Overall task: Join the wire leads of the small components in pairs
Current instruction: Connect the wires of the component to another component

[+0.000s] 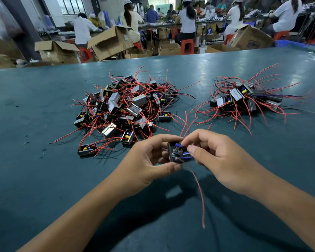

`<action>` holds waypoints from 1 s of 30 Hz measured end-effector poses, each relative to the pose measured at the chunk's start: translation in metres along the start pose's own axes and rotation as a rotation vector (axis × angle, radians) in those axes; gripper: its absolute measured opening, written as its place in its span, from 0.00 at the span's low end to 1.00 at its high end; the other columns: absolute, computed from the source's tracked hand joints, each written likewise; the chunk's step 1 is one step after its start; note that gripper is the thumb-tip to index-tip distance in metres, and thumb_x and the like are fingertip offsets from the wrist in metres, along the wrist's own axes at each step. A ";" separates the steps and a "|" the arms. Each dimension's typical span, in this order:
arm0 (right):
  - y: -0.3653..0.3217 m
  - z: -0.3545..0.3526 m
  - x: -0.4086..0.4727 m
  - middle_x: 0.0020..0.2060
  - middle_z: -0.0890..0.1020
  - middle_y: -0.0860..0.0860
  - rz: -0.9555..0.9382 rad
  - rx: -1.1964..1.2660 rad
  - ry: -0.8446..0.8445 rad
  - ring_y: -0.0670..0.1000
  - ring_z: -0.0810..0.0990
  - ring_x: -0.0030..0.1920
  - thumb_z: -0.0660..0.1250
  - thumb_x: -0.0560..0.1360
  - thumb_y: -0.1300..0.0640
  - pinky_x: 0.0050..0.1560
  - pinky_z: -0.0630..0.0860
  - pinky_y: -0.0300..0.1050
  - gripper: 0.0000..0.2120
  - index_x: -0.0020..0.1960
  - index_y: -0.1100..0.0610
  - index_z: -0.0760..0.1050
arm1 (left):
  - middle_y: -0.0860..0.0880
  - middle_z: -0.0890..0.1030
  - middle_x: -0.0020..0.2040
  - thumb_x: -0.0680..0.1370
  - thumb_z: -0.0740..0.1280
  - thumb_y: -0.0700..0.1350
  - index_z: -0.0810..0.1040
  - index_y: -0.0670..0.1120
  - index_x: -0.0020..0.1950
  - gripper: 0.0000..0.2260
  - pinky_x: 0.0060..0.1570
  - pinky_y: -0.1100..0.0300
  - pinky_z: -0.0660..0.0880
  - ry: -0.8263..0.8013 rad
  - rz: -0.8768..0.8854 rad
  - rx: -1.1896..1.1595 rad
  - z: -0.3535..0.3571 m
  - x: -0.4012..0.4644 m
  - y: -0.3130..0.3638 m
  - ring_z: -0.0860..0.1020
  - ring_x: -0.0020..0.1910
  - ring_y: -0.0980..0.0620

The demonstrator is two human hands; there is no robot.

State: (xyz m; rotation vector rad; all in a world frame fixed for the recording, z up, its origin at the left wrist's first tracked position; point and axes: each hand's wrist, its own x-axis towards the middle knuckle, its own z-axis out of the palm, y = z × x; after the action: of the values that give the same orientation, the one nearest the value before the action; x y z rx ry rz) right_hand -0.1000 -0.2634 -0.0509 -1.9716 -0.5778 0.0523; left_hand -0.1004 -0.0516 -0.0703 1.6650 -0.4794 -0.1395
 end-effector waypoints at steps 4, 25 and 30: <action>0.001 -0.001 0.000 0.30 0.77 0.49 -0.030 -0.069 0.054 0.43 0.67 0.29 0.68 0.78 0.52 0.32 0.65 0.35 0.02 0.47 0.47 0.77 | 0.38 0.81 0.54 0.72 0.76 0.37 0.79 0.46 0.65 0.22 0.57 0.57 0.78 -0.004 0.008 0.012 0.001 -0.001 0.002 0.81 0.50 0.50; -0.001 0.009 -0.002 0.33 0.79 0.59 -0.093 0.044 0.168 0.60 0.76 0.35 0.69 0.72 0.42 0.38 0.74 0.57 0.11 0.47 0.49 0.78 | 0.41 0.82 0.58 0.74 0.74 0.37 0.76 0.46 0.68 0.23 0.62 0.47 0.77 -0.043 -0.061 -0.072 0.003 -0.004 0.008 0.82 0.54 0.47; 0.001 0.009 -0.003 0.30 0.76 0.56 -0.106 0.006 0.175 0.45 0.68 0.28 0.69 0.74 0.46 0.31 0.65 0.36 0.08 0.49 0.49 0.77 | 0.43 0.82 0.57 0.74 0.74 0.37 0.77 0.47 0.66 0.22 0.60 0.52 0.79 -0.043 -0.047 -0.063 0.004 -0.006 0.009 0.82 0.53 0.48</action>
State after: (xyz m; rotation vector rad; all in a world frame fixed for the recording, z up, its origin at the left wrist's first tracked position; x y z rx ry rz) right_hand -0.1050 -0.2574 -0.0563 -1.9133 -0.5646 -0.1823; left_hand -0.1094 -0.0535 -0.0632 1.6152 -0.4638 -0.2235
